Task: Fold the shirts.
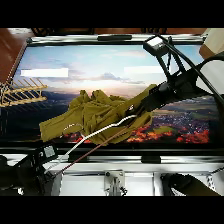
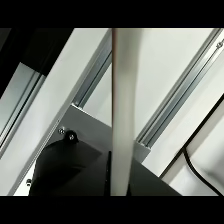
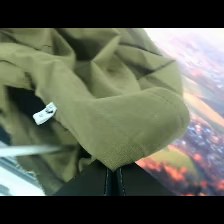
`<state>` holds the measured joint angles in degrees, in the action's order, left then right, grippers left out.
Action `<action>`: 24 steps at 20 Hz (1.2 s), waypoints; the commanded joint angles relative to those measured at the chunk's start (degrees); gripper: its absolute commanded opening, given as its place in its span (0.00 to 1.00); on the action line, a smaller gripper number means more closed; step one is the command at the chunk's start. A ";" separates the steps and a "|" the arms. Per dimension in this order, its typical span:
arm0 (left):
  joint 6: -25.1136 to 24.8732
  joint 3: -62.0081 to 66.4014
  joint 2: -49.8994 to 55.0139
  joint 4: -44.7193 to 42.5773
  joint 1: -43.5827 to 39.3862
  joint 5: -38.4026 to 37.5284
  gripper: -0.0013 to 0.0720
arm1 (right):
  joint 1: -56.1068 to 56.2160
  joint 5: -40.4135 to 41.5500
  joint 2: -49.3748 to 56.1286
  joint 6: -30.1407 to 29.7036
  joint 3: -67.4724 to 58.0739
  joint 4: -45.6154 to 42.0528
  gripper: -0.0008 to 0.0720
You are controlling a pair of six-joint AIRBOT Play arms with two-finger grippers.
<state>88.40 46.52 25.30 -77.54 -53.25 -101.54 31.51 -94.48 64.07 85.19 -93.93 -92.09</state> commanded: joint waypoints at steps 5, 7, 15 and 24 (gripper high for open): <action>-0.37 -4.39 6.86 -0.87 -0.02 12.59 0.07 | 8.11 4.46 -3.26 -2.32 -0.04 3.08 0.11; -2.34 -4.39 9.90 -0.87 0.00 12.68 0.07 | 10.86 8.59 -4.92 -0.96 -0.04 3.17 0.11; 0.09 -3.63 16.17 -0.26 0.00 28.92 0.07 | 20.92 10.40 -6.38 4.83 -0.04 3.06 0.11; -13.42 1.53 26.45 4.50 -2.21 30.60 0.08 | 20.98 14.53 -6.38 6.10 -0.04 5.25 0.11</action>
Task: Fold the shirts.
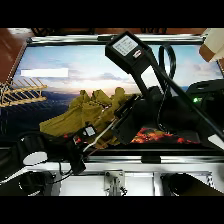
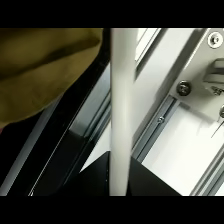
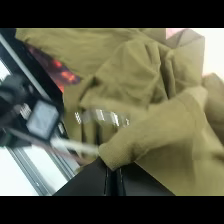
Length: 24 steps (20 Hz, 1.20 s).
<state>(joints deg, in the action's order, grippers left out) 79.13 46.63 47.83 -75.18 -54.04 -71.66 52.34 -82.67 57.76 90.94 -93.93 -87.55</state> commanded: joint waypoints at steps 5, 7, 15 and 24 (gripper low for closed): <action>-1.46 2.93 6.03 2.12 -1.95 3.26 0.07 | 0.13 -2.27 -0.07 0.61 -0.04 -1.77 0.11; -0.87 2.73 4.09 0.85 -1.29 1.55 0.07 | 0.13 -3.48 -0.26 0.79 -0.04 -3.78 0.11; -0.85 -0.46 2.25 -1.07 0.52 -0.87 0.07 | 0.09 4.15 -3.28 2.82 -0.04 -10.21 0.11; -0.90 -0.46 -1.66 -1.05 5.42 3.28 0.08 | 0.11 -9.33 -3.21 9.42 0.33 -4.37 0.11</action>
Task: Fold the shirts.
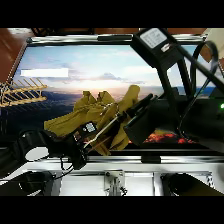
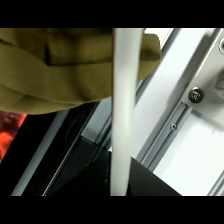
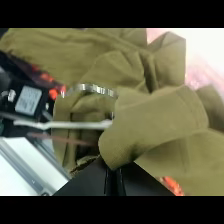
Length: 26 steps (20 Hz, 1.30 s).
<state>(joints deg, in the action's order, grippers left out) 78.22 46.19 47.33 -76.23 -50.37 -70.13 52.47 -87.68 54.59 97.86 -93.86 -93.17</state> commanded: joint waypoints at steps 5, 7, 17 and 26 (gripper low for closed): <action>-0.02 0.00 -1.68 -0.04 2.86 2.25 0.08 | 0.02 -5.07 0.07 5.86 5.53 9.90 0.11; -0.17 0.00 -2.10 -0.04 2.86 2.19 0.08 | 0.02 -5.25 0.07 6.08 9.31 10.80 0.11; -0.22 0.37 -5.35 -0.02 8.11 0.74 0.08 | 0.02 -10.71 -0.04 7.39 11.32 5.73 0.11; -0.68 0.81 -5.35 0.35 8.09 1.03 0.08 | -0.04 -6.75 -0.92 8.37 13.22 7.21 0.69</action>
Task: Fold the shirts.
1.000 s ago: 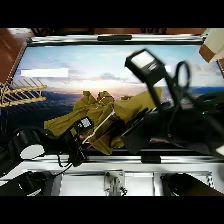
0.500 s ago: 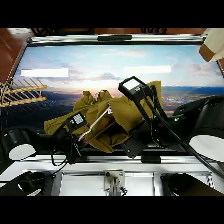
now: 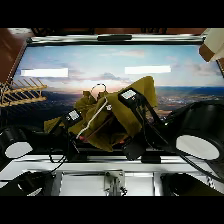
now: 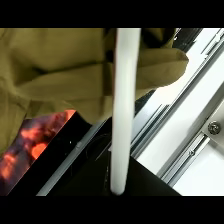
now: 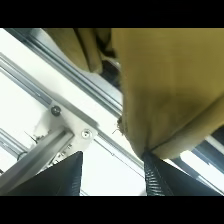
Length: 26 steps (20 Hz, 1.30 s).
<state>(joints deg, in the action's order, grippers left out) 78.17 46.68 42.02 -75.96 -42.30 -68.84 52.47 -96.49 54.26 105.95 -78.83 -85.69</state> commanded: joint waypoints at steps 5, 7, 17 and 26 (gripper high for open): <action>-5.62 3.21 -0.04 -0.11 0.02 -3.87 0.08 | -2.45 0.11 -5.95 1.38 -16.48 -22.73 0.69; -7.85 4.00 -0.04 -0.37 0.02 -5.64 0.08 | -9.25 -3.87 -8.24 -3.08 -17.55 -29.62 0.69; -14.60 4.02 -0.02 -2.73 0.02 -6.88 0.08 | -35.69 -3.41 0.39 -70.47 -7.63 -16.57 0.66; -16.00 4.02 0.00 -2.71 0.02 -6.88 0.08 | -40.70 -4.39 14.25 -87.17 -6.51 5.86 0.66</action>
<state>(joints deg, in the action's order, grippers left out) 62.54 50.63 42.00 -78.63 -42.30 -75.66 12.84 -98.83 64.45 23.44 -85.54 -86.35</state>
